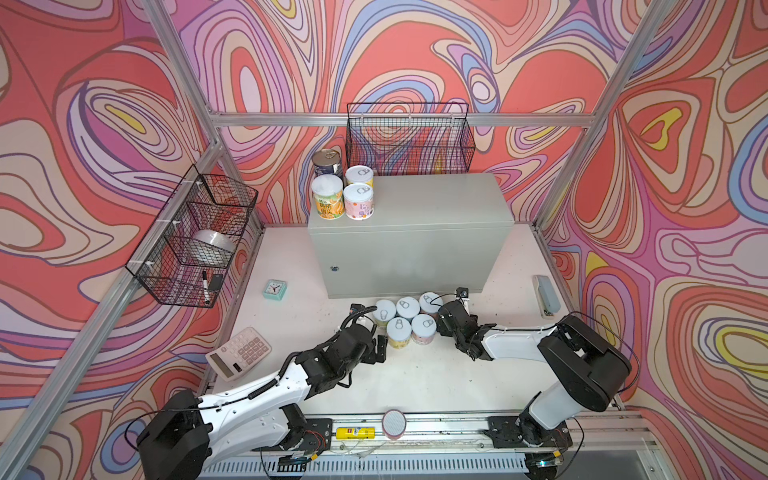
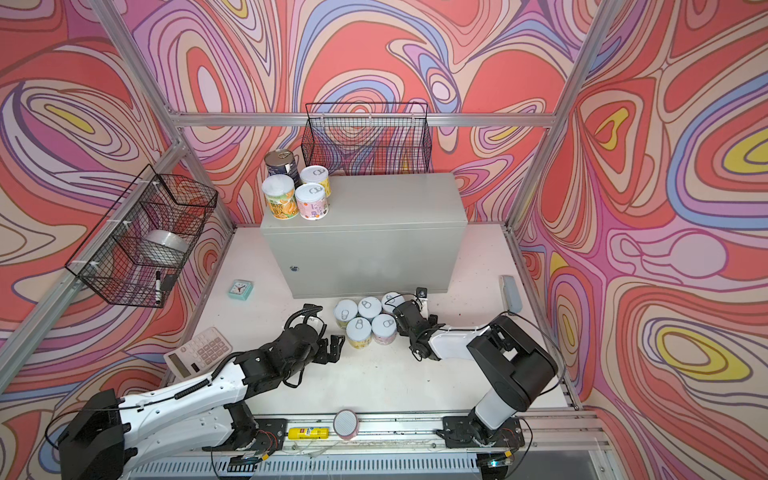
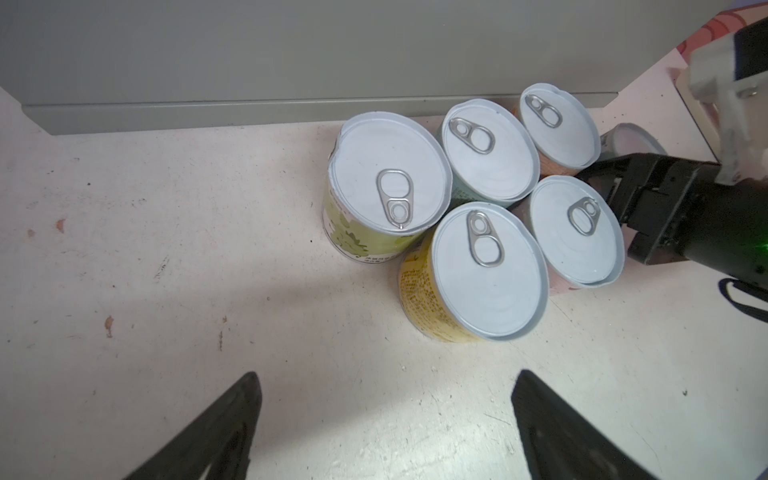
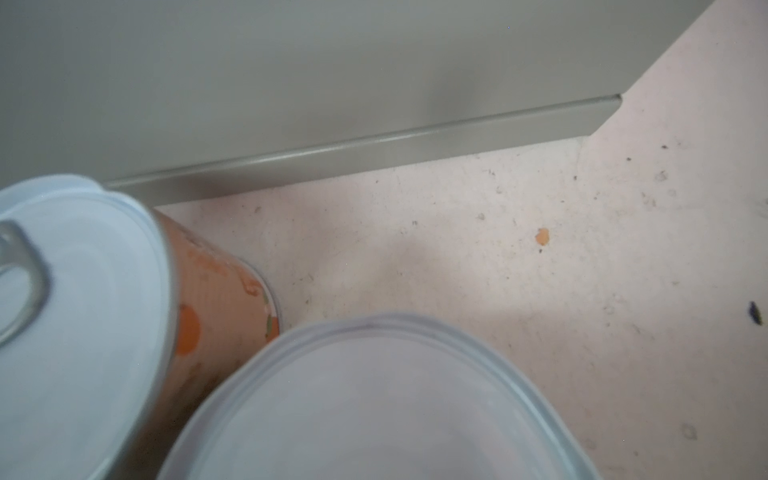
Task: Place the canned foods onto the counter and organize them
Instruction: 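Close the right gripper on the can nearest it in the cluster, then lift the grasped can with the right gripper toward the box top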
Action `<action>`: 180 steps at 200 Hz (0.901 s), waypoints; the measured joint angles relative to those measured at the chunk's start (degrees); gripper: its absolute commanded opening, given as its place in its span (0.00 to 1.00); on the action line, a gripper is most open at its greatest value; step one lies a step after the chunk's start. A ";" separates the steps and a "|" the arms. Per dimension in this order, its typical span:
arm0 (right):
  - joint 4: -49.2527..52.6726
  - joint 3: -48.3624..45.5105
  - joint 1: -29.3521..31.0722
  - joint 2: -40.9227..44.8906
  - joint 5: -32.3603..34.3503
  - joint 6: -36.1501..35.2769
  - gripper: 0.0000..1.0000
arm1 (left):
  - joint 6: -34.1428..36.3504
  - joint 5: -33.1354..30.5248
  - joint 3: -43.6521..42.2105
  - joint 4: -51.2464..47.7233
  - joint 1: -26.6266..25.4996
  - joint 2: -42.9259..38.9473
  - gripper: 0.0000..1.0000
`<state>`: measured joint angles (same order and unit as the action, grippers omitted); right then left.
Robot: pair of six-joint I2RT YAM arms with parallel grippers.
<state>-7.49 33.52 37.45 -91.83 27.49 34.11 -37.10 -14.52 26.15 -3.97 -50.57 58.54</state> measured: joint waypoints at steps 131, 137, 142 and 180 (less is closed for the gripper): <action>16.24 -1.68 0.24 20.24 -2.01 2.05 0.00 | 1.11 -0.39 1.25 -0.81 0.50 -5.11 0.96; 17.57 -1.57 0.31 21.77 -2.01 2.21 0.00 | 1.33 -0.11 1.31 -0.90 0.79 -5.40 0.96; 18.93 -1.42 0.39 23.32 -2.08 2.32 0.00 | 1.49 0.15 1.31 -0.98 0.98 -5.73 0.96; 28.83 2.89 0.83 31.45 -3.74 2.25 0.00 | 3.02 2.51 4.50 -4.09 3.89 -8.79 0.96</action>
<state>21.34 36.40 38.28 -60.38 23.75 36.36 -34.09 -12.01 30.65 -8.05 -46.68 49.76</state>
